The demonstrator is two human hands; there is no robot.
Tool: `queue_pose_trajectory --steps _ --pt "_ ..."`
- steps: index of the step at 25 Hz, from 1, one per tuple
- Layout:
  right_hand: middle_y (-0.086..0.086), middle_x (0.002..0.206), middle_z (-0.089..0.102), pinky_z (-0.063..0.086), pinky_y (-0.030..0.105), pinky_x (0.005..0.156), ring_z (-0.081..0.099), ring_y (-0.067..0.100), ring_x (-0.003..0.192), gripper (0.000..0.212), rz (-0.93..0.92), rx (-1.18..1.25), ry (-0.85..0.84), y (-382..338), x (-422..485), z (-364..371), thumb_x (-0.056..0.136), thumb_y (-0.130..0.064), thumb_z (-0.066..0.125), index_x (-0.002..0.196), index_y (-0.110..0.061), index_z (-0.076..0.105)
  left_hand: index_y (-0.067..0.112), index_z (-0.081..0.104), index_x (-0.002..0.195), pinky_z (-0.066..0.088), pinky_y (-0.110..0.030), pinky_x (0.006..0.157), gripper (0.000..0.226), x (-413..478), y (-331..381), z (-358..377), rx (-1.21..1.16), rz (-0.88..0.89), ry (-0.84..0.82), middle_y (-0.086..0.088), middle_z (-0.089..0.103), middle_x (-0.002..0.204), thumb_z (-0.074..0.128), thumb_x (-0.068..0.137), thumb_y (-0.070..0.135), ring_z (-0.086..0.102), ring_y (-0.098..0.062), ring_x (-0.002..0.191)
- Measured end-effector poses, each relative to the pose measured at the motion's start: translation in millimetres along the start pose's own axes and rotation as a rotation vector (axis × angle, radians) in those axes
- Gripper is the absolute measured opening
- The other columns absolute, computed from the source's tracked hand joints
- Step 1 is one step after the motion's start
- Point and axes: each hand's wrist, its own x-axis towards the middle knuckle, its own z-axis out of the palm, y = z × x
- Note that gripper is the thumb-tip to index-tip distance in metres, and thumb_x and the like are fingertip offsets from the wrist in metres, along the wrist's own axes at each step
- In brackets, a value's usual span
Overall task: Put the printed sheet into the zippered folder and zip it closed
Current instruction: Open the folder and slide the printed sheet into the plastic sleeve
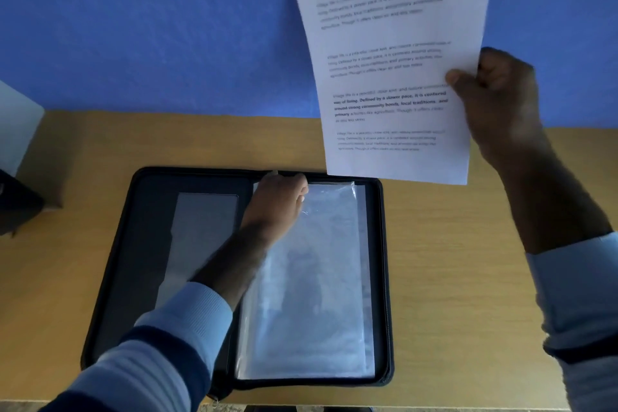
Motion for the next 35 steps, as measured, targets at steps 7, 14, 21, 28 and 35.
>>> queue_pose_trajectory --steps 7,14,21,28,35 --pt "0.011 0.095 0.073 0.055 0.038 0.072 0.069 0.021 0.084 0.017 -0.157 -0.176 -0.224 -33.9 22.1 65.9 0.092 -0.02 0.061 0.093 -0.004 0.066 0.025 0.069 0.094 0.042 -0.038 0.072 0.018 -34.5 14.3 10.3 0.265 0.046 0.115 0.007 0.068 0.085 0.074 0.082 0.013 0.056 -0.027 0.083" --pt "-0.003 0.073 0.061 0.041 0.019 0.056 0.055 0.006 0.065 0.013 -0.218 -0.265 -0.36 -56.2 29.0 93.8 0.091 -0.014 0.062 0.078 -0.011 0.06 0.021 0.067 0.096 0.046 -0.038 0.067 0.024 -29.9 21.1 16.1 0.221 0.039 0.067 0.004 0.068 0.09 0.073 0.08 0.005 0.056 -0.025 0.079" --pt "0.011 0.085 0.064 0.041 0.022 0.06 0.056 0.016 0.073 0.015 -0.275 -0.377 -0.385 -63.4 38.9 92.5 0.091 -0.013 0.059 0.081 -0.003 0.06 0.016 0.065 0.093 0.051 -0.041 0.06 0.024 -30.0 27.3 14.5 0.113 -0.026 0.059 -0.002 0.063 0.091 0.071 0.077 -0.002 0.059 -0.026 0.074" --pt "0.016 0.094 0.067 0.044 0.029 0.065 0.063 0.029 0.085 0.017 -0.289 -0.431 -0.358 -53.9 42.4 91.2 0.092 -0.014 0.059 0.091 0.004 0.062 0.014 0.061 0.091 0.052 -0.042 0.054 0.008 -30.1 29.0 6.9 0.076 -0.06 0.073 -0.002 0.061 0.09 0.066 0.09 0.007 0.06 -0.027 0.077" --pt "0.004 0.093 0.062 0.037 0.024 0.063 0.058 0.021 0.081 0.014 -0.365 -0.491 -0.322 -49.7 42.9 93.8 0.095 -0.016 0.057 0.094 -0.004 0.064 0.015 0.058 0.094 0.053 -0.044 0.059 0.005 -29.1 39.4 4.6 0.052 -0.141 0.027 -0.003 0.065 0.09 0.055 0.097 0.012 0.061 -0.029 0.079"
